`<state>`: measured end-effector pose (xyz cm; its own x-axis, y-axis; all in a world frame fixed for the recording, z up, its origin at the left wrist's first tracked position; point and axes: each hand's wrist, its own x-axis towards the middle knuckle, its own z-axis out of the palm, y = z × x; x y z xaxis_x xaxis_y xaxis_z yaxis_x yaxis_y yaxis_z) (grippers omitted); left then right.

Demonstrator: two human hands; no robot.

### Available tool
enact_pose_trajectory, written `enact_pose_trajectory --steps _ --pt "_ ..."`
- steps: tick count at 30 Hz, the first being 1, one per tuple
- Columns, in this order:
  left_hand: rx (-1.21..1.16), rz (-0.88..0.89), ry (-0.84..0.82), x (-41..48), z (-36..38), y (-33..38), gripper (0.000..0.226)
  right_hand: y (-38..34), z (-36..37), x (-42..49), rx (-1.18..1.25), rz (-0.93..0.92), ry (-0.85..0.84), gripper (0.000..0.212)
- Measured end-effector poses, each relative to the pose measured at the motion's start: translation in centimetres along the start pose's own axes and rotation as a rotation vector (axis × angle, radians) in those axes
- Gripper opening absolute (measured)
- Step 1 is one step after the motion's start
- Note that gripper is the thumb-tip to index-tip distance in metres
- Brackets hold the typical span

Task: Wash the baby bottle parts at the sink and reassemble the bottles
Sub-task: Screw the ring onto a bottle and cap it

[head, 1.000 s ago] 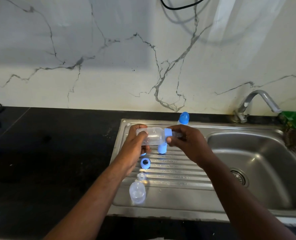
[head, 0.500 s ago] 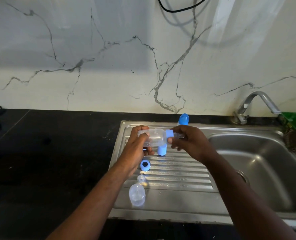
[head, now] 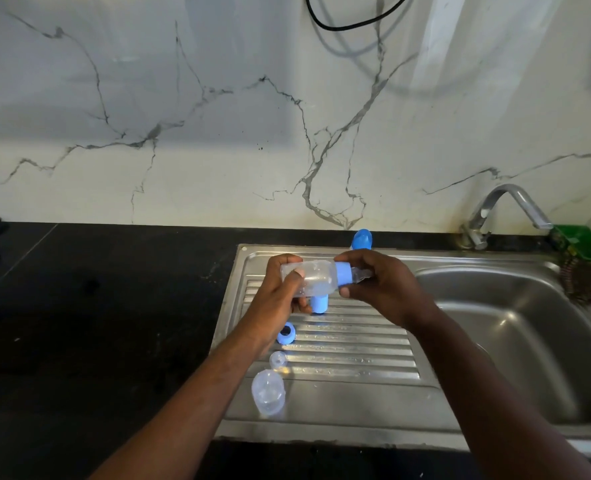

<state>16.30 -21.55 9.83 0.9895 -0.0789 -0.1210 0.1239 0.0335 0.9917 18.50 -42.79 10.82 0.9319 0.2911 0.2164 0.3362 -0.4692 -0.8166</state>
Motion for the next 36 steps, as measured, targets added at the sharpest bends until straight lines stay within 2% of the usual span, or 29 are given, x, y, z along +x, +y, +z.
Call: enact_pose_trajectory --steps 3,8,13,16,20,22,25,29,32,36 --pt "0.043 0.104 0.003 -0.4 0.7 -0.4 0.022 -0.1 -0.8 0.0 0.014 0.003 -0.013 0.040" --pt "0.132 0.243 -0.026 -0.7 0.8 -1.6 0.027 -0.2 -1.8 0.3 0.121 0.052 -0.141 0.029" --pt "0.222 0.351 -0.039 -1.0 0.5 -3.2 0.038 0.5 -1.8 0.2 0.287 0.156 -0.179 0.031" --pt "0.286 0.333 -0.060 -0.3 0.3 -3.5 0.049 1.1 -1.1 0.1 0.304 0.191 -0.084 0.037" --pt "0.378 0.186 -0.017 0.9 0.0 -3.8 0.056 0.6 -0.3 0.5 0.438 0.274 0.034 0.035" --pt "0.465 0.139 0.018 1.8 -0.7 -4.3 0.054 1.1 -0.2 1.8 0.387 0.304 0.036 0.032" --pt "0.493 0.100 0.049 3.0 -1.3 -4.7 0.036 2.3 0.0 4.6 0.224 0.345 0.133 0.031" --pt "0.504 0.128 0.102 4.5 -1.9 -4.5 0.030 4.0 0.4 9.1 -0.173 0.288 0.263 0.034" --pt "0.511 0.119 0.125 5.3 -2.4 -4.6 0.024 6.0 1.1 12.7 -0.388 0.242 0.196 0.035" --pt "0.482 0.155 0.224 5.8 -2.9 -4.9 0.019 8.4 2.9 16.1 -0.518 0.230 0.066 0.037"
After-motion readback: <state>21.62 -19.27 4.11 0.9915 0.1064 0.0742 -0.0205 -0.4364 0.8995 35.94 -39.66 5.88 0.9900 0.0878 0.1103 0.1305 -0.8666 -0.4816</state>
